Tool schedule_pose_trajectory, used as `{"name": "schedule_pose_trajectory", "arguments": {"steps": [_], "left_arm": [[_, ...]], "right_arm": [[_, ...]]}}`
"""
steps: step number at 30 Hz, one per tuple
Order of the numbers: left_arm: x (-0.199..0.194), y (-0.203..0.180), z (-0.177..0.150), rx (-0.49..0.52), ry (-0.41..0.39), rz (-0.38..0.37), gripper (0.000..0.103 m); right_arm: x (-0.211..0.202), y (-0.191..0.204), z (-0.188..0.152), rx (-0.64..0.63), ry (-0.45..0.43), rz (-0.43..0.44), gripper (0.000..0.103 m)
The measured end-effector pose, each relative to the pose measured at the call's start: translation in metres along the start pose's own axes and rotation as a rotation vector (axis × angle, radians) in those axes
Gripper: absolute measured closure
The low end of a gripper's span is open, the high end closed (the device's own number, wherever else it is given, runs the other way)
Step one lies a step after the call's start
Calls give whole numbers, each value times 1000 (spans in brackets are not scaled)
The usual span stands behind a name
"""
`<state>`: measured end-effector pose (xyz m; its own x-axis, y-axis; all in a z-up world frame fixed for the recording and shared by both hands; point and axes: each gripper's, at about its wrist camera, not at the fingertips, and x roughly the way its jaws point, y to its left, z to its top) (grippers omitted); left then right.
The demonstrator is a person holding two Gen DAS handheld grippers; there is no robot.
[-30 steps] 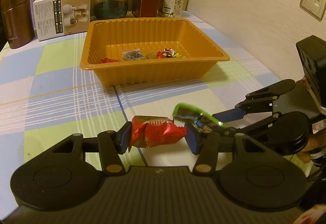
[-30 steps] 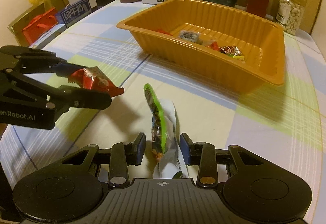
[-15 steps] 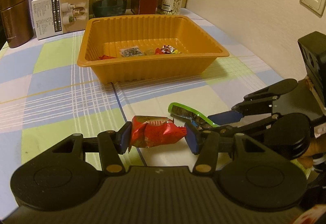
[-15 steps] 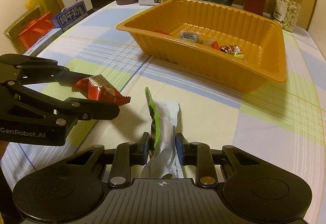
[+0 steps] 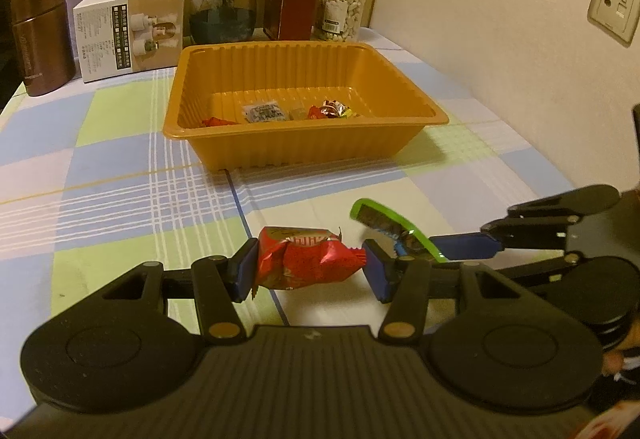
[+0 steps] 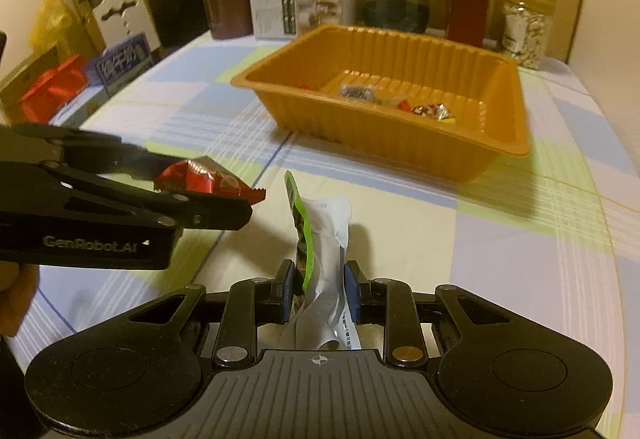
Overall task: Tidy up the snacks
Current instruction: 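Lift both packets and carry them over the orange tray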
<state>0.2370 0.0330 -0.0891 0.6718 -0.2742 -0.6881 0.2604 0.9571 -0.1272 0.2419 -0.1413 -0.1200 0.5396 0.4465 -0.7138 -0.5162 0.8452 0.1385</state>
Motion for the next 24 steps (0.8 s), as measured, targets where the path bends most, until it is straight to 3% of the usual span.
{"name": "schedule_pose_trajectory", "arguments": {"steps": [13,24], "left_arm": [[-14,-2,8,-14,-47,1,51],[-13,-4,20,-21,-72,-4,51]], "right_arm": [[-32,-11,6,123,-130,-58,76],[-45,-20,15,164,-183,-78,76]]}}
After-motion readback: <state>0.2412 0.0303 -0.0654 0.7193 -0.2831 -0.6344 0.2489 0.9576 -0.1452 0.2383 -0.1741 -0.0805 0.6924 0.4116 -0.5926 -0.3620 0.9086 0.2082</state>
